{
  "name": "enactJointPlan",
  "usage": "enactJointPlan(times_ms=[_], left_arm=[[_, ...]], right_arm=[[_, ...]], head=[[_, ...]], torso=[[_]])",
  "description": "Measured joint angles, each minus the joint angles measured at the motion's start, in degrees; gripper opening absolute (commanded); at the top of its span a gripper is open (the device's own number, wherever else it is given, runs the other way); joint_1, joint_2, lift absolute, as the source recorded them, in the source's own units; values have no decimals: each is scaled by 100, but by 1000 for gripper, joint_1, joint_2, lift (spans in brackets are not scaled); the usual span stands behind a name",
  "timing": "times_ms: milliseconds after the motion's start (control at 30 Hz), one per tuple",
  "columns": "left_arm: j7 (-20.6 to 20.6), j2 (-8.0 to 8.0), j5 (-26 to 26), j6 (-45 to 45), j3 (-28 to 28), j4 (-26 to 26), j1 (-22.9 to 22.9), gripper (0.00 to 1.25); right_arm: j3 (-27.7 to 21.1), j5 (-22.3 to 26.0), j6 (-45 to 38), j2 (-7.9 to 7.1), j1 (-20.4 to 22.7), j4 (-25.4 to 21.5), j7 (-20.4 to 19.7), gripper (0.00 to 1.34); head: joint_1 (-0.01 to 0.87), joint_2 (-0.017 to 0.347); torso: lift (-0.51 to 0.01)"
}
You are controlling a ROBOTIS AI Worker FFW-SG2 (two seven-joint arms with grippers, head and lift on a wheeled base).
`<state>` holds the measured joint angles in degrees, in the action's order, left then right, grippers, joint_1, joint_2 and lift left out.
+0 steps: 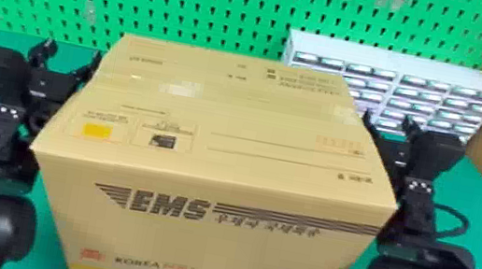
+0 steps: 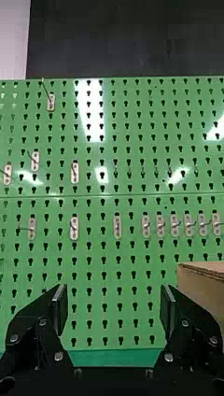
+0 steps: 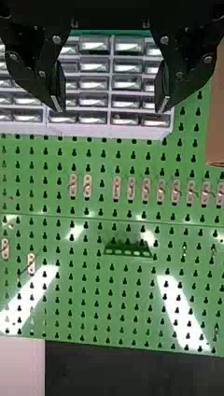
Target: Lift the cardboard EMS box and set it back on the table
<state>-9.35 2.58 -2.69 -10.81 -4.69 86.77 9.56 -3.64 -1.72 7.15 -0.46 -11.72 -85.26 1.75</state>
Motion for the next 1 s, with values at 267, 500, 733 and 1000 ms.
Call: enactJointPlan(times_ms=[267,500,733,1000], left_arm=[[20,4,-28,64,-93,171,37,775],[41,5,-29,79,-167,273,48,775],[48,5,-29,79,-182,304,54,775],[64,5,-29,79,-191,314,48,775]], right_arm=[[33,-51,-209,-29,-80,-279,1,825],[33,-65,-270,-41,-125,-360,1,827],[29,-74,-284,-42,-138,-377,1,827],[13,-76,-294,-42,-138,-378,1,827]], head=[[678,-14],[678,-14],[678,-14],[678,-14]], torso=[[-95],[-95],[-95],[-95]])
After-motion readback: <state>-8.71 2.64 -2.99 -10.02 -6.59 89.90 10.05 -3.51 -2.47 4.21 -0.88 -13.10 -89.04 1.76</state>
